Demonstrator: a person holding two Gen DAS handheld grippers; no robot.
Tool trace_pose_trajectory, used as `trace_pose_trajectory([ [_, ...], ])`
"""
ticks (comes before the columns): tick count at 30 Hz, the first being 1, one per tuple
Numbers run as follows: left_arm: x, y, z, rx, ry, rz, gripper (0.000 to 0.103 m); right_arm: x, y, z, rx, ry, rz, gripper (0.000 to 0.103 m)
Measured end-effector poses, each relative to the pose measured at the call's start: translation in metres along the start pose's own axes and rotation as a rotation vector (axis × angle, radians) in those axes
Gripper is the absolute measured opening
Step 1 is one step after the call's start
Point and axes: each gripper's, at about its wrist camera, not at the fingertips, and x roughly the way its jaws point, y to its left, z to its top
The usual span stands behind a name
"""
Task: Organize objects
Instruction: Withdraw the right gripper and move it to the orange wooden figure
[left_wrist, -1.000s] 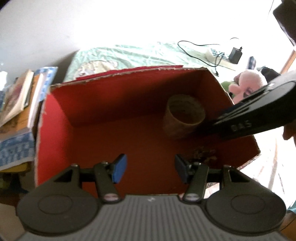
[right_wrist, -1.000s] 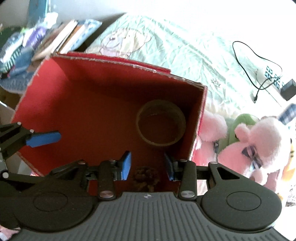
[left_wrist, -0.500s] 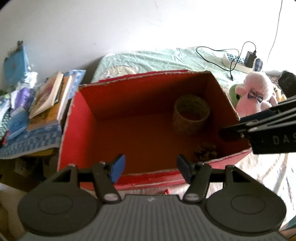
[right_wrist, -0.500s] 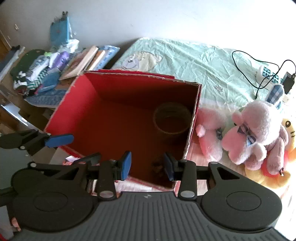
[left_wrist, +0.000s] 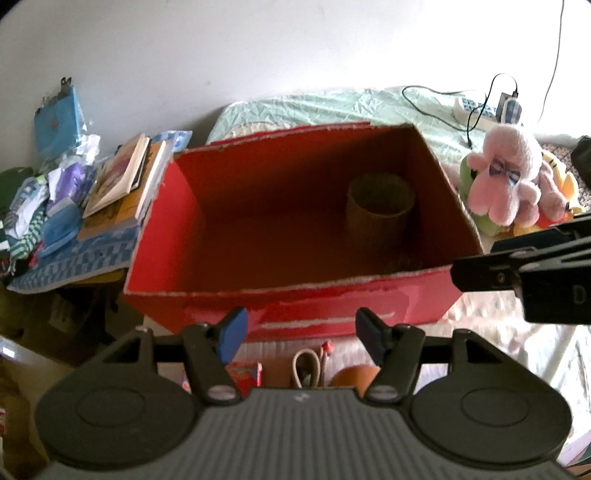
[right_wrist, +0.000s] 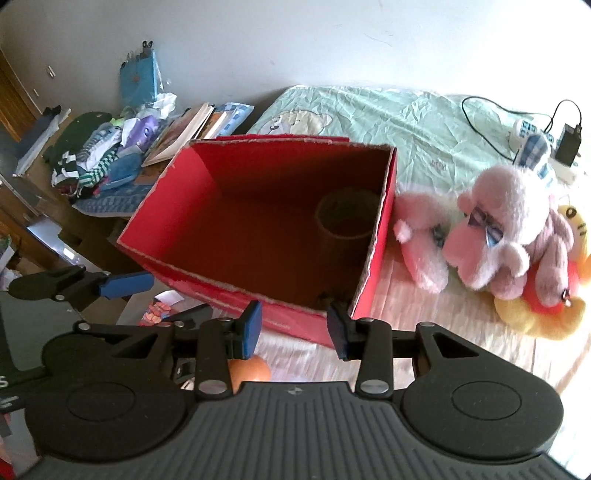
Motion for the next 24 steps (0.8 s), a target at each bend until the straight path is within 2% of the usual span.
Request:
trace_pose_trajectory([
  [9, 0.009, -0.007, -0.019, 0.001, 0.051, 0.025, 0.068, 0.003, -0.003, -0.026, 0.08, 0.006, 0.053, 0.041],
  [24, 0.021, -0.008, -0.044, 0.007, 0.117, 0.048, 0.069, 0.021, -0.004, -0.066, 0.193, -0.007, 0.07, 0.042],
])
